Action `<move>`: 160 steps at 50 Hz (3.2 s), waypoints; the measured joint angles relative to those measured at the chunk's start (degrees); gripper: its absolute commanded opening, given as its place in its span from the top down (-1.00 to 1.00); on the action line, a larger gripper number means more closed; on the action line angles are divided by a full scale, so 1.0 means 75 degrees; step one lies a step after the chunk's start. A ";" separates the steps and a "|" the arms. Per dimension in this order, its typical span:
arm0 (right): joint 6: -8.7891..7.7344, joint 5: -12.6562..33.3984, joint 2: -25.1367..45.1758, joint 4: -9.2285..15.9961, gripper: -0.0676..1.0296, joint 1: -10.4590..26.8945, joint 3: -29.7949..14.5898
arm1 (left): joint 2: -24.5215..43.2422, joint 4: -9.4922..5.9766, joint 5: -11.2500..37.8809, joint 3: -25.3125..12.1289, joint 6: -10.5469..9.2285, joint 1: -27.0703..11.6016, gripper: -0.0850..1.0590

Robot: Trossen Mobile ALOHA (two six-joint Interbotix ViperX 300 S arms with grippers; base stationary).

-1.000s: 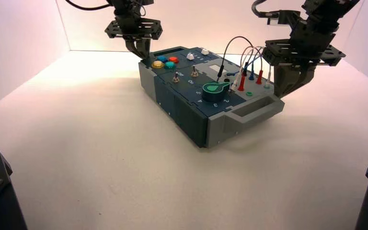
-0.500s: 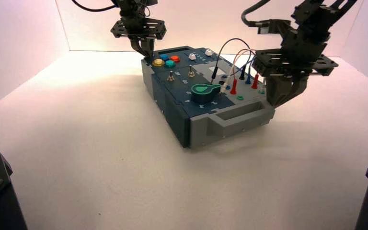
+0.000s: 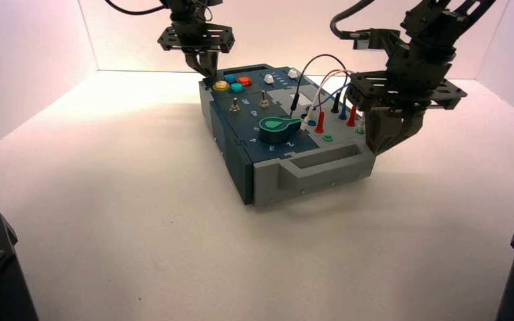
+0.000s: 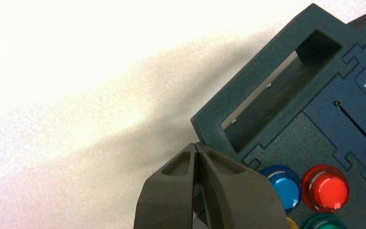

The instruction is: Rotate the box clockwise.

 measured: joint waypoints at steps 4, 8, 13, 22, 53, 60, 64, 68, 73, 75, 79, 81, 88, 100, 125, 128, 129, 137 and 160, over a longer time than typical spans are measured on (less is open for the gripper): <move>0.0023 -0.0012 -0.0094 0.0000 0.91 -0.0023 0.0070 | -0.0164 0.0012 0.0082 0.0164 0.0000 0.0105 0.91; 0.0047 0.0023 -0.0187 -0.0012 0.92 -0.0258 0.0094 | -0.0363 0.0047 0.0199 0.0352 0.0000 0.0211 0.91; 0.0059 0.0117 -0.0270 -0.0105 0.92 -0.0680 0.0082 | -0.0551 0.0117 0.0293 0.0492 0.0000 0.0305 0.91; 0.0070 0.0375 -0.0410 -0.0445 0.91 -0.1266 -0.0117 | -0.1031 0.0187 0.0656 0.0914 0.0000 0.0527 0.91; 0.0059 0.0047 0.0211 -0.0633 0.92 -0.1301 -0.0902 | -0.1230 0.0129 0.0281 0.1969 -0.0129 0.0258 0.91; 0.0012 -0.0047 0.0328 -0.0656 0.92 -0.1289 -0.0867 | -0.1230 0.0105 0.0270 0.1969 -0.0328 0.0000 0.91; -0.0012 -0.0082 0.0445 -0.0668 0.92 -0.1289 -0.0867 | -0.1230 0.0105 0.0258 0.1969 -0.0352 -0.0082 0.91; -0.0012 -0.0094 0.0598 -0.0668 0.92 -0.1230 -0.0867 | -0.1207 0.0105 0.0258 0.1969 -0.0352 -0.0129 0.91; -0.0047 -0.0094 0.0691 -0.0680 0.92 -0.1102 -0.0867 | -0.1137 0.0105 0.0258 0.1922 -0.0352 -0.0117 0.91; -0.0059 -0.0105 0.0715 -0.0691 0.92 -0.1043 -0.0879 | -0.1125 0.0105 0.0258 0.1910 -0.0363 -0.0117 0.91; -0.0059 -0.0141 0.0773 -0.0715 0.92 -0.0973 -0.0879 | -0.1043 0.0117 0.0258 0.1863 -0.0352 -0.0117 0.91; -0.0059 -0.0152 0.0797 -0.0715 0.92 -0.0938 -0.0879 | -0.1020 0.0129 0.0246 0.1828 -0.0352 -0.0105 0.91; -0.0059 -0.0117 0.0855 -0.0691 0.92 -0.0691 -0.0867 | -0.0879 0.0141 0.0223 0.1605 -0.0328 -0.0105 0.91; -0.0012 -0.0117 0.0844 -0.0527 0.92 -0.0234 -0.0809 | -0.0621 0.0141 0.0234 0.1137 -0.0281 -0.0094 0.91; 0.0000 0.0094 0.0820 -0.0340 0.92 0.0504 -0.0785 | -0.0117 0.0152 0.0352 0.0281 -0.0270 -0.0211 0.91; 0.0000 0.0105 0.0797 -0.0316 0.92 0.0586 -0.0785 | -0.0082 0.0152 0.0363 0.0211 -0.0270 -0.0234 0.91; 0.0000 0.0105 0.0785 -0.0305 0.92 0.0621 -0.0785 | -0.0059 0.0152 0.0375 0.0176 -0.0270 -0.0258 0.91; -0.0012 0.0188 0.0680 -0.0176 0.92 0.0820 -0.0785 | -0.0012 0.0152 0.0410 0.0059 -0.0281 -0.0375 0.91; -0.0012 0.0293 0.0645 -0.0129 0.92 0.0914 -0.0797 | -0.0023 0.0176 0.0621 0.0012 -0.0281 -0.0469 0.91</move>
